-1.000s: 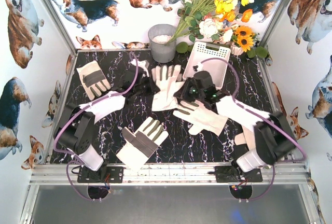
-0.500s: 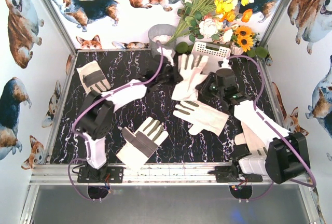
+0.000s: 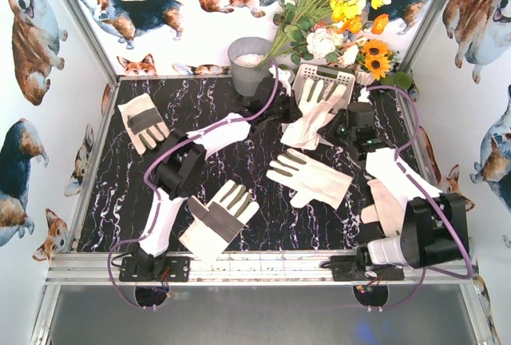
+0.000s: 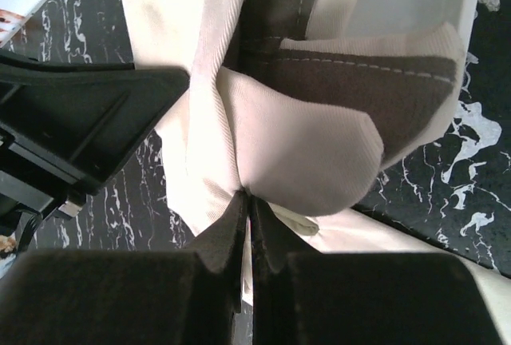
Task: Put the gloves into the storage basket
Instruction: Place the glove in the bin, then pick up the glove from the center of the board.
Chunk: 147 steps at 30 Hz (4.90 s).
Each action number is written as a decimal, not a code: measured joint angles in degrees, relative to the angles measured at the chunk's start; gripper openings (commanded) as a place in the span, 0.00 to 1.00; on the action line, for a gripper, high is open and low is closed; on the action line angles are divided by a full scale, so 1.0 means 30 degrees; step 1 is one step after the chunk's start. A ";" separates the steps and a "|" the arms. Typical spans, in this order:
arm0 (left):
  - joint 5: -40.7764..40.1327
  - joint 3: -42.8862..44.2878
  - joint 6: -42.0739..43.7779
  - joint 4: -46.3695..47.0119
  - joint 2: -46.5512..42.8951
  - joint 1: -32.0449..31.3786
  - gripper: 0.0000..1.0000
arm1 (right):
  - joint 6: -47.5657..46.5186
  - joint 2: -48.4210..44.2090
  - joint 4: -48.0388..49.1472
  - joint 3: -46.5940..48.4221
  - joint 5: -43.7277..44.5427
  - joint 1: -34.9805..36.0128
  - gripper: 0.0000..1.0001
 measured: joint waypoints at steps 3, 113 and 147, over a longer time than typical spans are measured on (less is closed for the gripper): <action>0.0117 0.1392 0.0277 -0.0284 0.1188 -0.0015 0.00 | 0.0036 0.0641 0.0255 0.0095 0.0000 -0.0240 0.00; -0.9355 -1.4236 0.0379 -1.2611 -2.4363 0.5829 1.00 | -0.6688 -0.4473 -0.7927 0.6601 -0.0612 -0.1843 0.79; -0.9071 -1.9751 0.4794 -1.0397 -2.6338 0.8765 1.00 | -0.8969 0.3949 -1.1497 0.1829 0.2441 0.7169 0.52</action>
